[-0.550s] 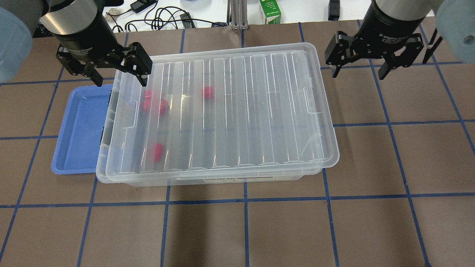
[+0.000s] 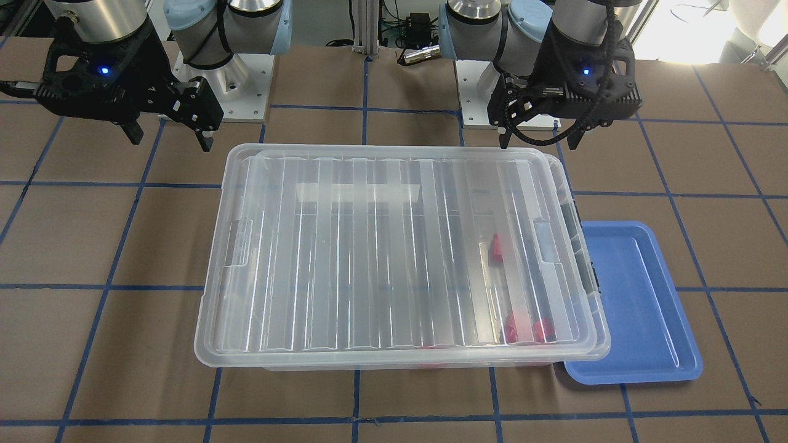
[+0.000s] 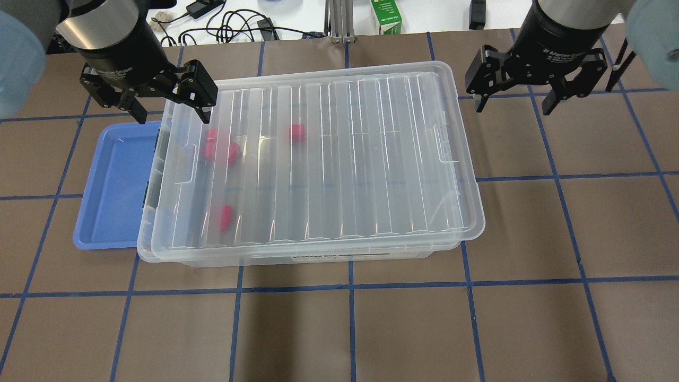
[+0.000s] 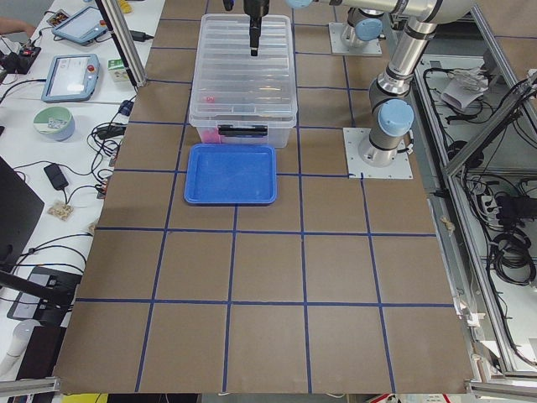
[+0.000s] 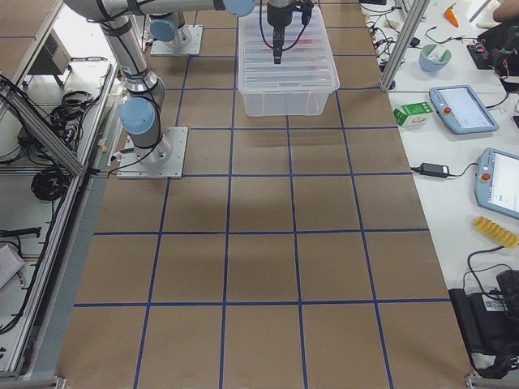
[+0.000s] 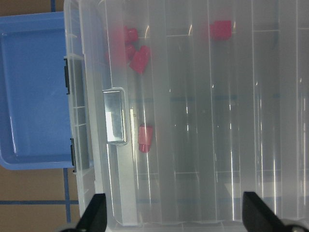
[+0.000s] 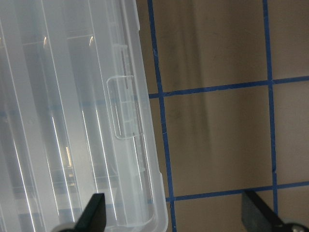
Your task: Place red block in blue tray from box
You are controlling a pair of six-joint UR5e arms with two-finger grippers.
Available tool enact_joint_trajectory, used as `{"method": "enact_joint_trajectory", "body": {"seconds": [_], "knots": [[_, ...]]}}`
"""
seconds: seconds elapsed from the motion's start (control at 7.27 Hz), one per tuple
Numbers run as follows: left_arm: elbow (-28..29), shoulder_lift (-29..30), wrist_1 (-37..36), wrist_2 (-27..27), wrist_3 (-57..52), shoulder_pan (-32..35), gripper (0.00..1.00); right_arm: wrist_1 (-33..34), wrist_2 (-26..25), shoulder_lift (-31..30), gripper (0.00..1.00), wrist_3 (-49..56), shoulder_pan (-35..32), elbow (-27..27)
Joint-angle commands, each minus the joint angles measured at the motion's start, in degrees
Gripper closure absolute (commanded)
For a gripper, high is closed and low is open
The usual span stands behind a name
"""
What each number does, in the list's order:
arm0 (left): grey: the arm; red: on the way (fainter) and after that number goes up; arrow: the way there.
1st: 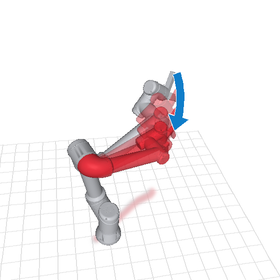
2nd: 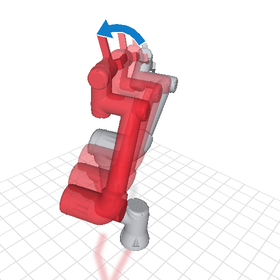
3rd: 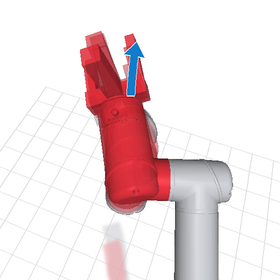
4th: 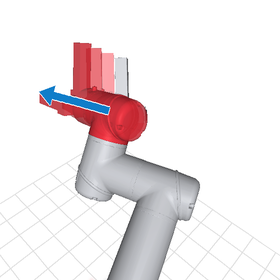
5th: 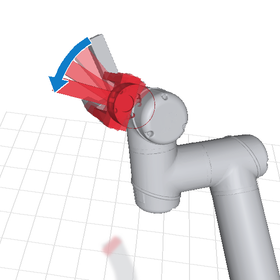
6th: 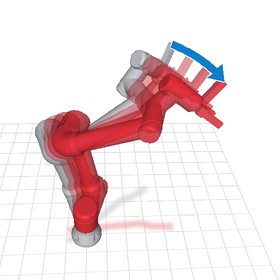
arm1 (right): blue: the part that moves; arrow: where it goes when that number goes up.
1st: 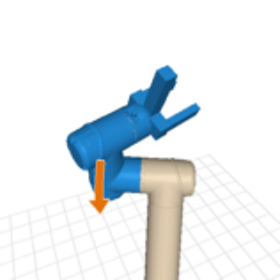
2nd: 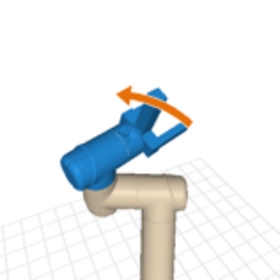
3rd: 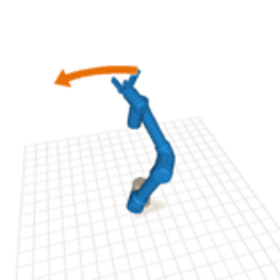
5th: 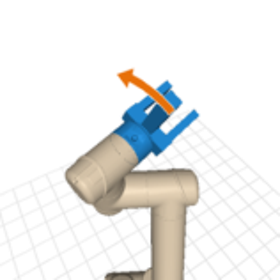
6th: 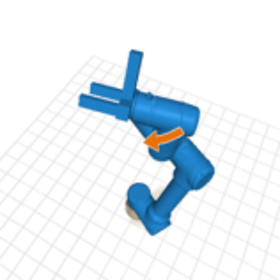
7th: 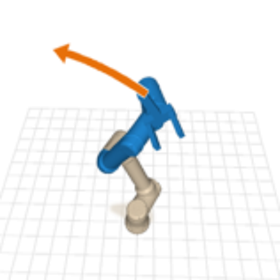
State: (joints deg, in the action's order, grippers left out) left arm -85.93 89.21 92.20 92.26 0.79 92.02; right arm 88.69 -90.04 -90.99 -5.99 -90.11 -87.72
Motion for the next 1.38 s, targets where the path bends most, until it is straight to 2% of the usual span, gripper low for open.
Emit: {"method": "enact_joint_trajectory", "body": {"seconds": [0.0,0.41,0.83,0.96,1.24], "knots": [[0.15,-0.09,0.0,0.02,0.0,0.0,0.0,5.48,0.13,4.12,0.0,0.18,-0.07,-4.1],[0.07,-0.09,0.0,-0.06,0.0,0.0,0.0,26.3,0.65,9.15,0.0,0.8,-0.15,-15.0],[-0.11,-0.09,0.0,0.11,0.0,0.0,0.0,27.06,-1.18,9.43,0.0,1.76,0.37,-15.47],[-0.02,-0.17,0.0,0.2,0.0,0.0,0.0,26.97,-5.81,9.17,0.0,2.64,0.37,-15.55],[-0.11,-0.17,0.0,0.2,0.0,0.0,0.0,26.71,-7.08,9.26,0.0,5.7,2.29,-15.47]]}}
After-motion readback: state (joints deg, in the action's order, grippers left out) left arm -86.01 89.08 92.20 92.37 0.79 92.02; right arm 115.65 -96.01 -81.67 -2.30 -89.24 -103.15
